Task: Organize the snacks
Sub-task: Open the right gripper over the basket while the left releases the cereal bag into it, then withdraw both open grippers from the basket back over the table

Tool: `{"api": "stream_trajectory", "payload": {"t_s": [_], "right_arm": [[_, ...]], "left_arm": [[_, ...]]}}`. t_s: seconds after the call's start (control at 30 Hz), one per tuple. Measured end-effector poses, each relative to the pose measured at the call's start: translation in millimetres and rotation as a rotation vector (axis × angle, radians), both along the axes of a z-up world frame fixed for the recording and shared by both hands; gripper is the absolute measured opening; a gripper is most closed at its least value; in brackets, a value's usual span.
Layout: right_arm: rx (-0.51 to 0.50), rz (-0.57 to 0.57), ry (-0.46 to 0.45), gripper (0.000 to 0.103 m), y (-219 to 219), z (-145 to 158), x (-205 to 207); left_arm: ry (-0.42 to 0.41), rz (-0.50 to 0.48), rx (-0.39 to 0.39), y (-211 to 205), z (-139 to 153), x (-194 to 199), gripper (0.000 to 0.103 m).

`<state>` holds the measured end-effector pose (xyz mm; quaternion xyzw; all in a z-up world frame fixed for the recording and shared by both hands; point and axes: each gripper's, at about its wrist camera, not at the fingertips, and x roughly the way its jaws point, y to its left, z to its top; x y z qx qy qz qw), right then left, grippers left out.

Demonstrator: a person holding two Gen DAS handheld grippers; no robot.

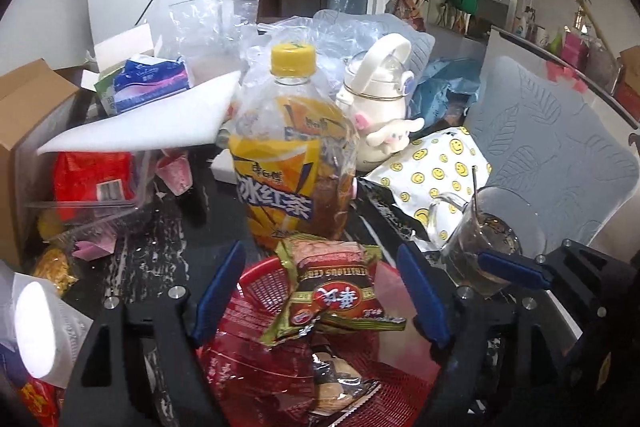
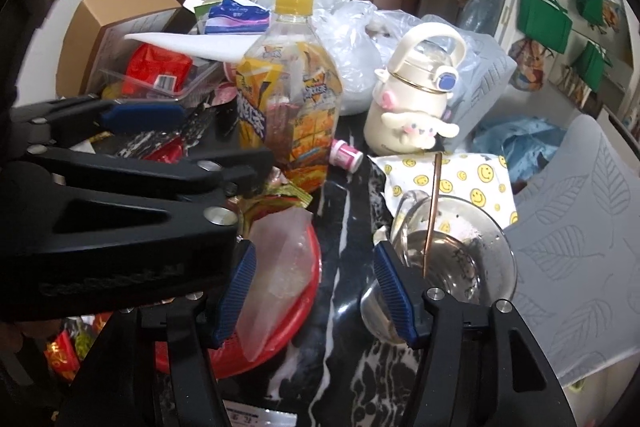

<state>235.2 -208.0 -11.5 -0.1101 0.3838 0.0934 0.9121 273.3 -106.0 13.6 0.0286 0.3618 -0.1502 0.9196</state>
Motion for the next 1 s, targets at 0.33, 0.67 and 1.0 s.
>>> {"api": "stream_trajectory", "payload": {"t_s": [0.33,0.67,1.0], "right_arm": [[0.011,-0.033,-0.005,0.061,-7.7,7.9,-15.0],[0.052,-0.018,-0.058,0.061,-4.9,35.8,-40.3],[0.073,0.015,-0.151,0.061,9.7,73.1,-78.3]], "left_arm": [[0.031,0.007,-0.039,7.7,-0.1,-9.5,0.078],[-0.031,0.043,-0.024,23.4,30.3,-41.0,0.078],[-0.123,0.078,-0.034,45.0,71.0,-86.1,0.078]]}}
